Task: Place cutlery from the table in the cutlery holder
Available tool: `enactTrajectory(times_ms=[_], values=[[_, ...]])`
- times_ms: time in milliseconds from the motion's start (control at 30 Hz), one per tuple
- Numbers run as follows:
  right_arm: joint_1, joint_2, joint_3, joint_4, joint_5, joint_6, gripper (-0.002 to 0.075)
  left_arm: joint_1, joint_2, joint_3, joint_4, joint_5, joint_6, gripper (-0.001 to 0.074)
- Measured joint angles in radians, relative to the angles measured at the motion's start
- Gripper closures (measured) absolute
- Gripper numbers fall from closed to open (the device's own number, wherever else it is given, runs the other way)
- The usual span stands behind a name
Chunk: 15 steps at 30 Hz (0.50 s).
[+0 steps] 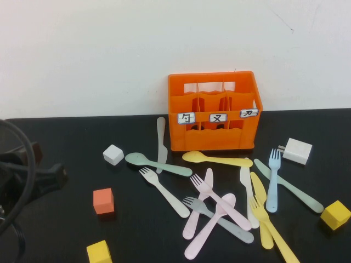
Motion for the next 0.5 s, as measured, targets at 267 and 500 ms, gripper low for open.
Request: enactTrajectory(times_ms=[267, 500], values=[[0.000, 0.000, 0.000, 0.000, 0.000, 0.000, 0.0728, -0.002, 0.000, 0.000, 0.001, 0.000, 0.000, 0.0736], [0.000, 0.000, 0.000, 0.000, 0.000, 0.000, 0.0728, -0.002, 0.000, 0.000, 0.006, 0.018, 0.017, 0.0736]])
